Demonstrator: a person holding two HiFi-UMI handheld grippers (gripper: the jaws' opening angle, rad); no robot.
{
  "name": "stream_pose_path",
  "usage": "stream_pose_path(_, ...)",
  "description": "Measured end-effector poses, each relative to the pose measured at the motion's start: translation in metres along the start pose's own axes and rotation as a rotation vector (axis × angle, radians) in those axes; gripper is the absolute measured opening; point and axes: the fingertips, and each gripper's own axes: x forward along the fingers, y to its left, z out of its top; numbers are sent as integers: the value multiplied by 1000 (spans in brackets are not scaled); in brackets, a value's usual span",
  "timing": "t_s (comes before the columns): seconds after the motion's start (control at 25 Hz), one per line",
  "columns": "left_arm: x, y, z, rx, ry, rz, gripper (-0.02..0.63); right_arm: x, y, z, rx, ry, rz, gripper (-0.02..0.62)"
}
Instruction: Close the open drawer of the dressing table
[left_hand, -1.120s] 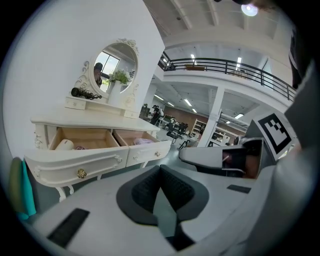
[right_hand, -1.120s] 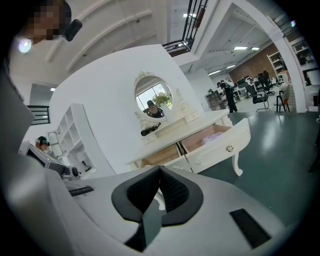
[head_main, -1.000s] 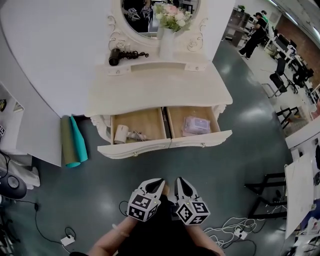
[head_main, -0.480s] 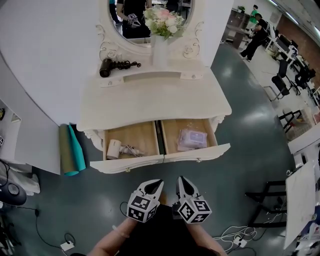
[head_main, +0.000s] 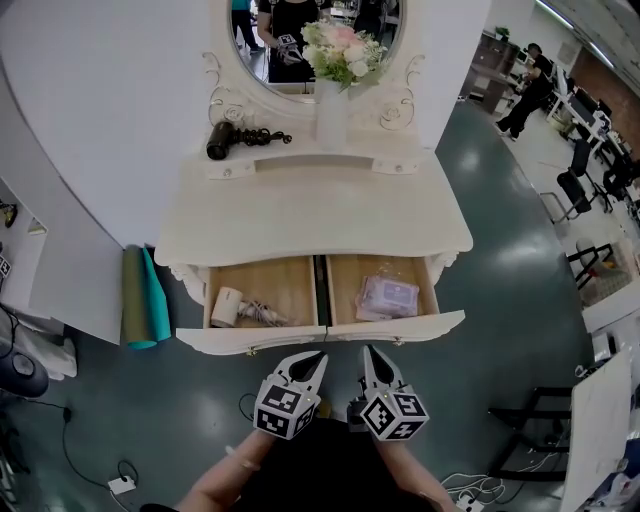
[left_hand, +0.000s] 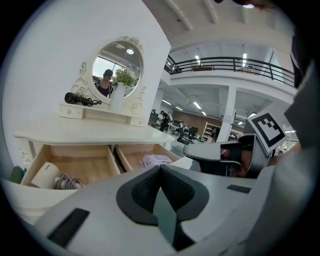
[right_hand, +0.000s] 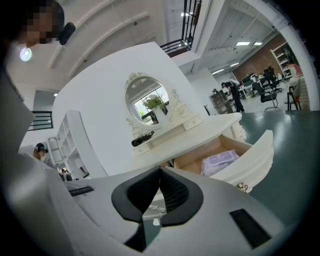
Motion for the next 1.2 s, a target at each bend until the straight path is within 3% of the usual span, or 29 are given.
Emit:
stream_pose_path(0.24,-6,15,1,-45,-28,69,20,-1,0,-8,5,36,31,26)
stream_pose_path(0.52,-25,39,5,-69,-59,159,20,-9,-21,-1,10,11,-37,26)
stream_pose_path(0.8,-33,59,-19,-104,-6,208,20,-9,-38,-6,-9,22,-77,26)
stream_pose_path(1.2,-23,72,-48,-138,71,220,20,-1,-67,-24,2,75,-134,26)
